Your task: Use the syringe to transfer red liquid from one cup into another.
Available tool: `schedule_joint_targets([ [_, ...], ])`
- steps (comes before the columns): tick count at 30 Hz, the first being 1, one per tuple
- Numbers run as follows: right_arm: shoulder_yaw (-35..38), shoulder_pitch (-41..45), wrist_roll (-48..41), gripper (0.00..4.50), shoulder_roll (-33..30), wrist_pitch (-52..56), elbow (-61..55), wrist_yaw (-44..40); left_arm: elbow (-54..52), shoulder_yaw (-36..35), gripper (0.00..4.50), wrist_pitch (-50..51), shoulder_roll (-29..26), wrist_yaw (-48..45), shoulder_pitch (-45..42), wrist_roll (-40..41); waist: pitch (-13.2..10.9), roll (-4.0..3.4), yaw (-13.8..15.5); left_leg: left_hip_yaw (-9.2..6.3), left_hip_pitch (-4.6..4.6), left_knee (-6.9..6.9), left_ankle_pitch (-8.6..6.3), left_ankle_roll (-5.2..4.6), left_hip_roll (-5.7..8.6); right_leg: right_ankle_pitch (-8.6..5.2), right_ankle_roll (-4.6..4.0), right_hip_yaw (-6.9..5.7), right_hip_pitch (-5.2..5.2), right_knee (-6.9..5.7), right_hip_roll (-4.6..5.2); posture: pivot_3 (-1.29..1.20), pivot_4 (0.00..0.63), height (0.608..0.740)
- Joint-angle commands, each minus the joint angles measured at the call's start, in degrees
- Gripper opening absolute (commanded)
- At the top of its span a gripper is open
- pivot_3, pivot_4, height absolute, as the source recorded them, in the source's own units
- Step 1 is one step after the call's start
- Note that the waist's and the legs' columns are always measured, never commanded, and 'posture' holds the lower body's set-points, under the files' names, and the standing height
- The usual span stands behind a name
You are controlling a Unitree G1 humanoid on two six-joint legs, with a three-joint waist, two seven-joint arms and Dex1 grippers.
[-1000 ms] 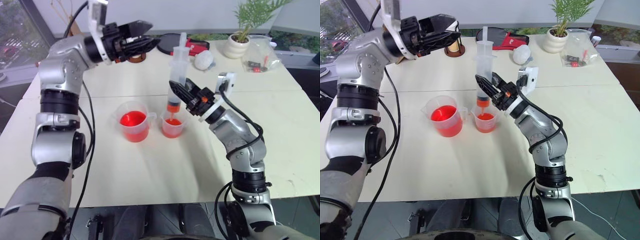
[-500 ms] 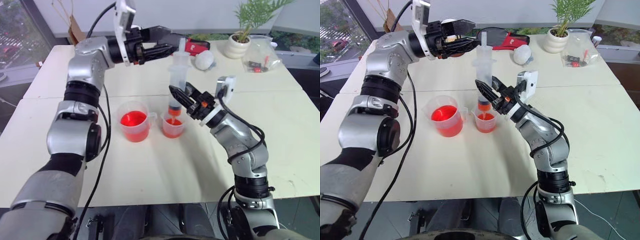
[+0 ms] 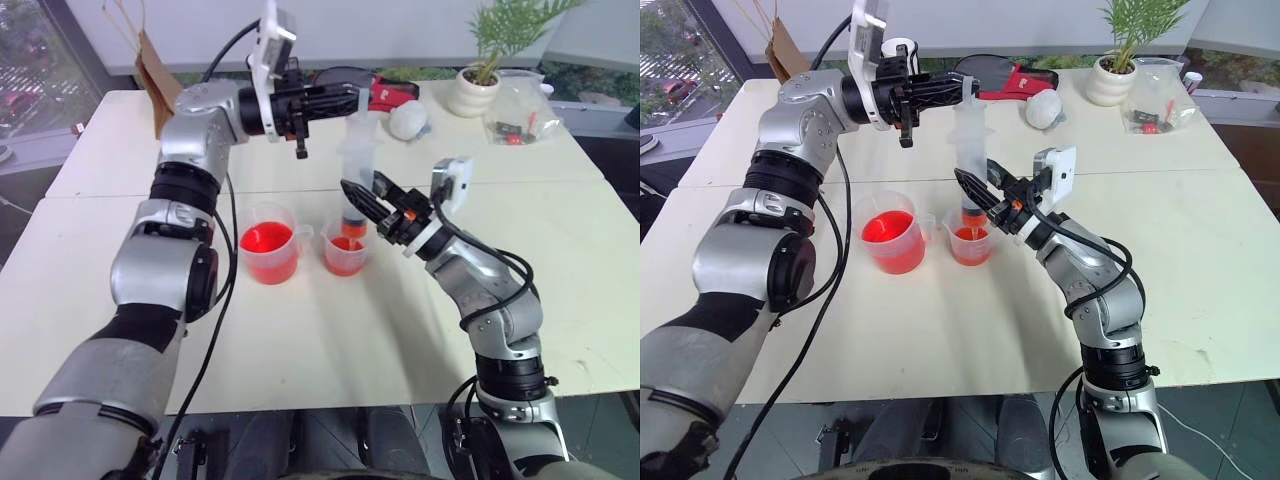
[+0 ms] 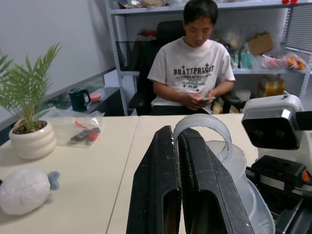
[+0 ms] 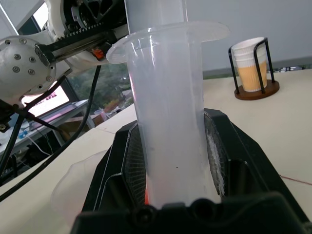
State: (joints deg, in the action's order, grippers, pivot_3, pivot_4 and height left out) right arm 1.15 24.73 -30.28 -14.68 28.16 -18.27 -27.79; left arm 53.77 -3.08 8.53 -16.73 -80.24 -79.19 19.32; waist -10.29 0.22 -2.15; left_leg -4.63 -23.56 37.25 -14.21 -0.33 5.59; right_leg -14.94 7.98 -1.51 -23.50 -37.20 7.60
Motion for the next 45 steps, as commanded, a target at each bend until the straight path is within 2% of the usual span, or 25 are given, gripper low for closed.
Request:
schedule_joint_targets([
  [1,0.7,2.1,0.0,1.36,-0.7,-1.6,-1.8,-0.6,-4.8,0.5,0.02,1.5,0.7,-0.9,1.8,0.5,0.0,0.00,0.0,0.00,0.00,0.01,0.00,0.00,0.00,0.00,0.00,0.00,0.01,0.00,0.00,0.00,0.150,0.739],
  [14,3.3,9.4,-1.7,1.36,-2.4,-1.1,-2.0,0.5,-12.0,2.8,0.02,3.1,3.7,2.7,9.7,-0.1,0.0,0.00,0.2,-0.01,0.00,0.02,0.00,0.01,0.00,0.00,0.00,0.00,0.01,0.01,0.01,0.00,0.150,0.739],
  [25,3.3,10.3,-3.5,1.36,-1.4,1.3,-4.8,1.7,-11.3,3.3,0.02,2.9,4.8,3.7,11.5,-0.4,0.0,0.00,0.3,-0.02,0.00,0.04,0.00,0.01,0.00,0.00,0.00,0.00,0.01,0.01,0.01,0.00,0.150,0.739],
  [28,3.4,10.0,-3.7,1.36,-1.9,1.6,-5.1,1.6,-10.6,1.5,0.89,5.5,3.7,3.4,9.9,1.4,0.0,0.00,0.3,-0.01,0.00,0.04,0.00,0.01,0.00,0.00,0.00,0.00,0.01,0.01,0.01,0.00,0.150,0.739],
  [32,4.0,9.6,-3.8,1.36,-2.9,1.6,-4.7,1.1,-8.4,-4.8,2.81,9.0,-0.7,6.8,6.4,5.2,0.0,0.01,0.1,-0.01,0.00,0.05,0.00,0.01,0.00,0.00,0.00,0.00,0.00,0.01,0.01,0.00,0.150,0.739],
  [37,6.7,10.6,-5.4,1.36,-3.0,2.1,-3.4,1.9,-12.0,-6.9,2.81,16.1,-8.7,2.9,8.5,8.1,0.0,0.00,-0.4,-0.02,0.00,-0.02,0.00,0.01,-0.04,0.00,0.00,0.00,-0.05,-0.02,-0.03,0.00,0.150,0.739],
  [41,16.2,17.3,-12.2,1.36,-2.2,6.9,2.5,11.1,-22.5,-6.5,2.81,20.2,-14.5,3.0,15.0,8.9,0.0,-0.01,-0.4,-0.01,0.01,-0.02,0.02,0.03,-0.07,0.00,-0.01,0.03,-0.04,-0.03,-0.03,0.00,0.150,0.739],
  [43,22.5,23.2,-19.4,1.36,-6.8,14.1,7.4,14.7,-33.8,-4.3,2.81,22.1,-16.8,3.2,20.9,9.0,0.0,-0.04,0.1,-0.05,0.00,0.01,0.02,0.04,-0.06,0.01,-0.01,0.04,0.00,-0.02,0.01,0.00,0.150,0.739],
  [45,26.0,27.4,-22.9,1.36,-13.8,21.0,12.4,15.2,-45.7,-1.4,2.81,22.5,-19.3,3.2,27.2,8.0,0.0,-0.08,1.0,-0.07,-0.01,0.02,0.02,0.03,-0.01,0.01,-0.02,0.06,0.06,0.02,0.08,0.00,0.150,0.739],
])
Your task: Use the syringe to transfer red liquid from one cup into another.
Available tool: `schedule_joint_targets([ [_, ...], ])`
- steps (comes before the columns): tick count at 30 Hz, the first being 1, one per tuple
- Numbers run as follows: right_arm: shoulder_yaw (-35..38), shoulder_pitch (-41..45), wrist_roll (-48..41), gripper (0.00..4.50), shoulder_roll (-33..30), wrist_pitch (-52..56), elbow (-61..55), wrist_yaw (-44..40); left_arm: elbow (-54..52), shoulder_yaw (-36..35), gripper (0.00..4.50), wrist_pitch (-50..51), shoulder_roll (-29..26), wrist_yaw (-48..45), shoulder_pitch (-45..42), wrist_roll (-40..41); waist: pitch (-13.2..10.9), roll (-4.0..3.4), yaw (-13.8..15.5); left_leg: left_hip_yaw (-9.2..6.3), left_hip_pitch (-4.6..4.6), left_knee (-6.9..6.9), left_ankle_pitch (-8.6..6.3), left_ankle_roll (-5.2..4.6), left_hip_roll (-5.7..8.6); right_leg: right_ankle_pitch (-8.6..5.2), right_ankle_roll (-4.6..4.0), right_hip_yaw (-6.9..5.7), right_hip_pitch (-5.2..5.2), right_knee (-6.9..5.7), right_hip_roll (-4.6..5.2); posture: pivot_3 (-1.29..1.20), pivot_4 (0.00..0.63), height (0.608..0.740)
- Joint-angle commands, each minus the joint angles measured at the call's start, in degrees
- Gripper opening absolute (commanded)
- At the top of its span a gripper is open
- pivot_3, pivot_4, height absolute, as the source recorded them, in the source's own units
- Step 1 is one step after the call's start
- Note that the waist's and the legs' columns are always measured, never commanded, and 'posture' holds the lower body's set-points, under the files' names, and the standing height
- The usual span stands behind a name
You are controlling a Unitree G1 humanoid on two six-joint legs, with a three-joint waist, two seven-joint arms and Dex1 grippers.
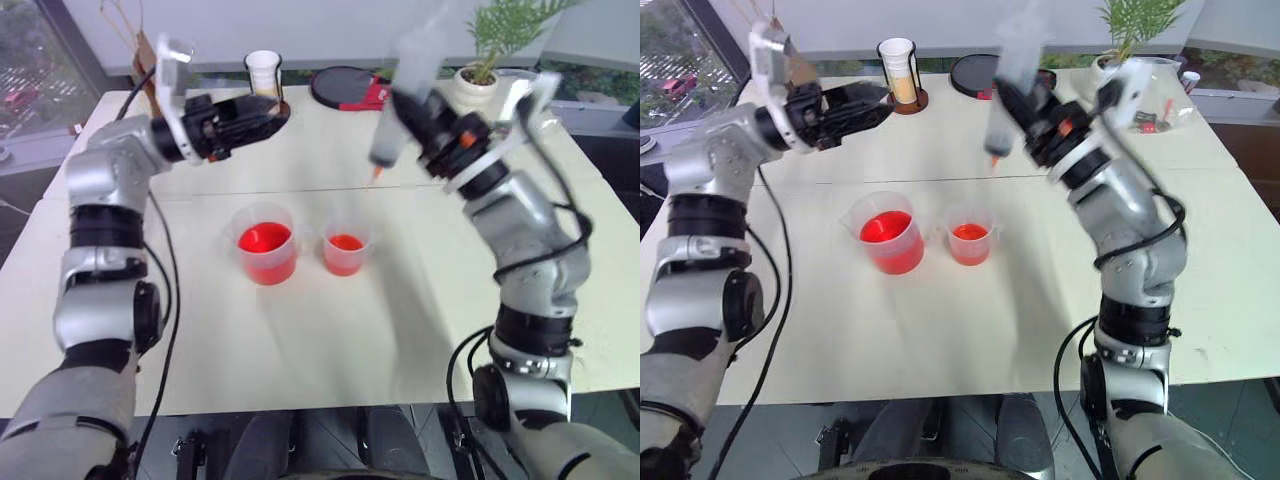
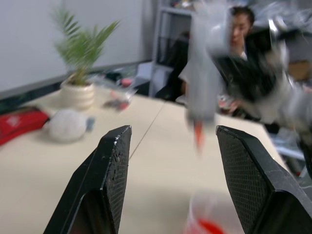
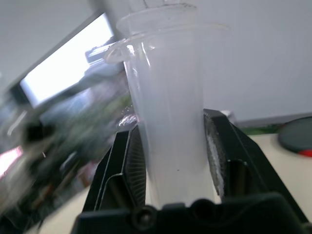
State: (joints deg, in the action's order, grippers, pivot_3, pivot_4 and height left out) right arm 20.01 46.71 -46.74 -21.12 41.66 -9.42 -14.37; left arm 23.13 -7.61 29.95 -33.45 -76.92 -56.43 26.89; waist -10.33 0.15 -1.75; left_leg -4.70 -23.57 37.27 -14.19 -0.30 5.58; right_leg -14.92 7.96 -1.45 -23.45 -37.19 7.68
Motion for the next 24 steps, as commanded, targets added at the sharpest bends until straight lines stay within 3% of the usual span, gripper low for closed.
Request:
schedule_joint_targets([
  [1,5.3,6.7,-4.8,1.36,-13.9,14.1,7.3,0.6,-21.9,3.8,2.81,2.4,-3.8,0.3,8.2,1.3,0.0,-0.01,1.1,0.00,0.00,-0.01,-0.03,-0.03,0.00,0.00,-0.01,0.01,0.01,0.05,0.01,0.00,0.150,0.739],
  [4,-3.4,8.2,-3.3,1.36,-29.4,35.4,16.0,-4.6,-34.1,3.7,2.81,5.8,-4.2,4.9,15.5,3.9,0.0,0.00,2.2,-0.13,-0.02,-0.11,-0.14,-0.15,0.00,-0.02,-0.07,0.14,0.10,0.41,-0.01,0.00,0.150,0.739],
  [6,-5.9,9.3,-3.5,1.36,-32.3,40.9,18.3,-6.5,-36.5,3.6,2.81,6.8,-4.1,6.9,16.9,4.7,0.0,0.00,2.2,-0.09,-0.05,-0.18,-0.14,-0.16,-0.07,-0.04,-0.09,0.18,0.25,0.90,-0.04,0.00,0.150,0.739],
  [10,-7.0,11.2,-2.0,1.36,-32.8,43.1,19.7,-8.4,-37.8,3.7,2.81,7.6,-4.8,8.6,17.5,6.0,-0.1,-0.35,1.1,0.10,-0.06,-0.15,-0.27,-0.43,-0.16,-0.03,-0.10,0.22,0.23,0.94,-0.06,0.00,0.150,0.739],
  [15,-16.6,8.7,3.3,1.36,-30.0,47.7,32.3,-13.5,-45.9,11.5,2.81,3.8,-4.7,12.6,25.8,0.2,0.0,-0.26,0.9,0.24,0.18,-0.14,-0.27,-0.43,-0.18,-0.02,-0.09,0.15,0.42,0.86,-0.11,0.00,0.150,0.739],
  [24,-23.7,11.1,12.9,1.36,-25.4,43.2,43.0,-17.8,-46.0,14.7,2.81,0.3,-7.5,11.9,26.7,-2.5,0.0,-0.31,1.1,0.24,-0.18,0.02,-0.13,-0.20,-0.09,-0.01,-0.08,0.16,0.13,0.88,-0.07,0.00,0.150,0.739],
])
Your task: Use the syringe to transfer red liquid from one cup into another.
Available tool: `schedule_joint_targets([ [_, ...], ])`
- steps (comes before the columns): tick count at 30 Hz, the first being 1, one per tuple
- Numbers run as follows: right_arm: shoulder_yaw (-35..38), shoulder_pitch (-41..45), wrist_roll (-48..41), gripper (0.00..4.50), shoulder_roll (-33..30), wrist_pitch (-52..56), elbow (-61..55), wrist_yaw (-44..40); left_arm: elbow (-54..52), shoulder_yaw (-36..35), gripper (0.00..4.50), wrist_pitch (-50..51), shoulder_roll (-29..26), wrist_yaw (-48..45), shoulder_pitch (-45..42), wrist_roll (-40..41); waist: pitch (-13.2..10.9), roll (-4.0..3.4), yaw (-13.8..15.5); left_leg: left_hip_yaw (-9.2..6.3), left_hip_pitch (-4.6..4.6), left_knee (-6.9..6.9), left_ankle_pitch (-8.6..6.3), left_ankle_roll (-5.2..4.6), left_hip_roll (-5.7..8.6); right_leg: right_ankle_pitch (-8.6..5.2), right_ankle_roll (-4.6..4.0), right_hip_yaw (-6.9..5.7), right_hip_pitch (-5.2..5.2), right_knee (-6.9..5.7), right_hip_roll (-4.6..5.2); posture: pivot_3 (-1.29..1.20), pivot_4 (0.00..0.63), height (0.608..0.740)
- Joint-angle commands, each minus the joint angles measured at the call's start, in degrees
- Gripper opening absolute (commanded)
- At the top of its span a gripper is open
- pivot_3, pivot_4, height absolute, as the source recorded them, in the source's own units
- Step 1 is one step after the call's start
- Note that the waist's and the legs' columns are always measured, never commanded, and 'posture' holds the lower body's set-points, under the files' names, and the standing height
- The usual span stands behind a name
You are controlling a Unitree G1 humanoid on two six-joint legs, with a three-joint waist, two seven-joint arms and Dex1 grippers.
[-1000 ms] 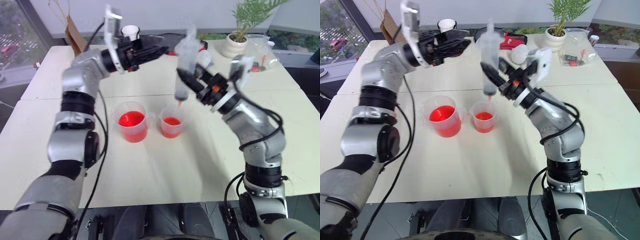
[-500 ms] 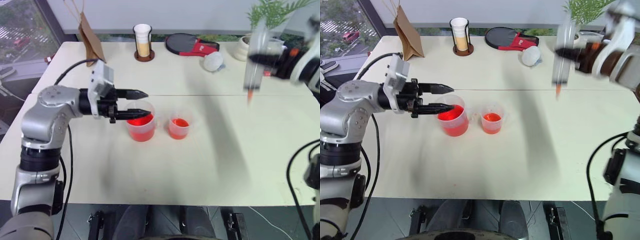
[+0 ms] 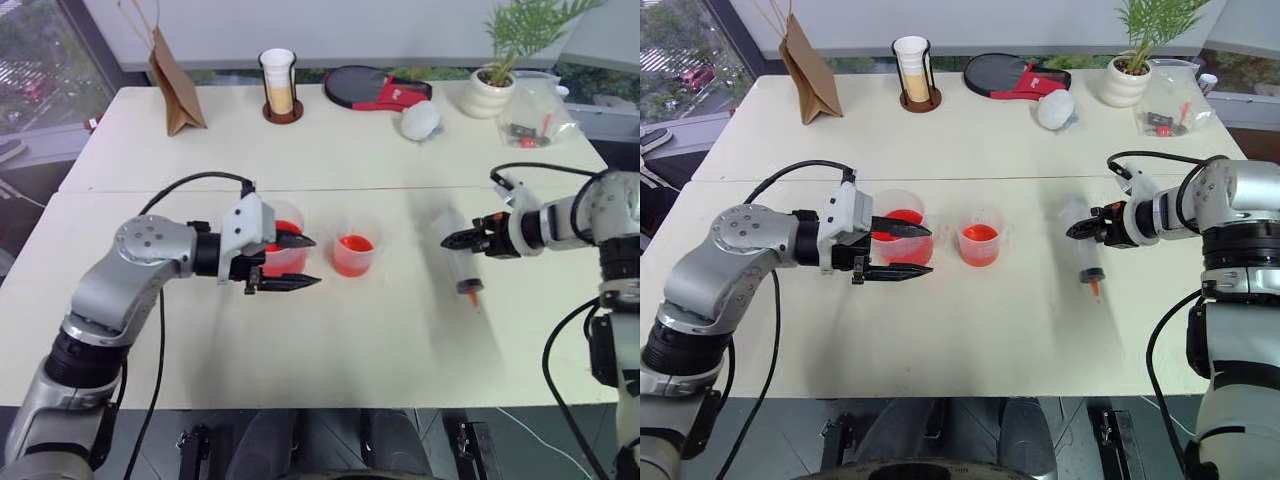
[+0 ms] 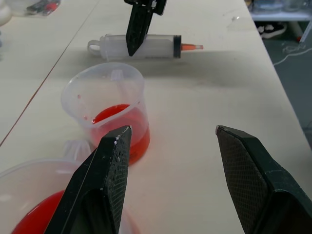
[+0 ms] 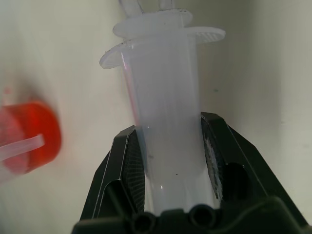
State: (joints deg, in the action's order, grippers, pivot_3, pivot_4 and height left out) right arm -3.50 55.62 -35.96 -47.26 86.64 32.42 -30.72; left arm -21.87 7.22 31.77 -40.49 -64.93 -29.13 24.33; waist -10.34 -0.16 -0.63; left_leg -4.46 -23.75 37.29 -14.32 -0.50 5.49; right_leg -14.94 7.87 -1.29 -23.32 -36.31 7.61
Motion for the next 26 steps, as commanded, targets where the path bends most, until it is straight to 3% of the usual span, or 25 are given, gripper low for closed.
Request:
schedule_joint_targets([
  [1,-0.3,2.2,2.7,1.85,1.0,-1.8,1.3,-1.9,-1.0,-0.2,2.86,-1.5,-0.4,0.1,-0.7,0.1,0.0,0.00,-0.1,0.00,0.00,-0.01,0.00,0.00,0.00,0.00,0.00,0.00,0.00,0.00,-0.02,0.00,0.150,0.739],
  [6,-0.6,1.6,4.6,4.24,0.1,-3.9,-1.2,-5.4,0.0,-4.4,2.88,1.2,1.0,3.1,-1.8,3.9,0.0,0.01,0.0,-0.02,0.01,0.00,0.00,0.01,-0.02,0.00,0.00,-0.01,-0.01,-0.03,-0.03,0.00,0.150,0.739],
  [7,-0.5,1.4,4.9,4.38,-1.0,-6.4,-2.8,-7.5,0.0,-7.5,2.88,3.9,1.1,3.6,-2.5,8.1,0.0,0.01,0.0,-0.03,0.01,0.03,0.00,0.00,-0.02,0.00,0.00,-0.01,0.01,-0.03,-0.04,0.00,0.150,0.739],
  [10,-1.0,-1.0,5.8,4.38,-6.8,-17.3,-9.3,-17.8,1.9,-15.4,2.88,7.9,0.1,7.0,-4.2,13.5,0.0,0.00,0.2,-0.06,-0.04,0.04,0.00,0.00,0.00,0.00,0.01,-0.02,-0.05,-0.04,-0.03,0.00,0.150,0.739],
  [15,3.4,-11.3,10.5,4.38,-15.0,-43.1,-10.1,-30.3,5.9,-24.6,2.88,9.7,-8.0,7.9,2.1,12.9,0.0,0.03,-0.3,-0.09,-0.03,-0.04,-0.02,-0.03,-0.01,0.00,0.04,-0.13,-0.06,-0.04,-0.05,0.00,0.150,0.739],
  [19,5.7,-19.1,15.7,4.38,-17.3,-58.4,-5.5,-32.4,7.7,-29.9,2.88,9.4,-11.1,8.2,11.6,12.3,0.0,0.01,-0.5,0.10,0.12,-0.11,-0.04,-0.04,-0.07,0.00,0.04,-0.07,-0.04,-0.06,-0.03,0.00,0.150,0.739],
  [26,10.9,-24.7,16.5,4.38,-13.4,-62.8,0.9,-28.8,11.8,-37.0,2.88,7.4,-10.2,8.8,25.8,11.6,0.0,-0.06,-0.2,0.14,0.35,-0.17,-0.04,0.00,-0.11,-0.01,0.01,0.04,0.10,-0.09,-0.01,0.00,0.150,0.739],
])
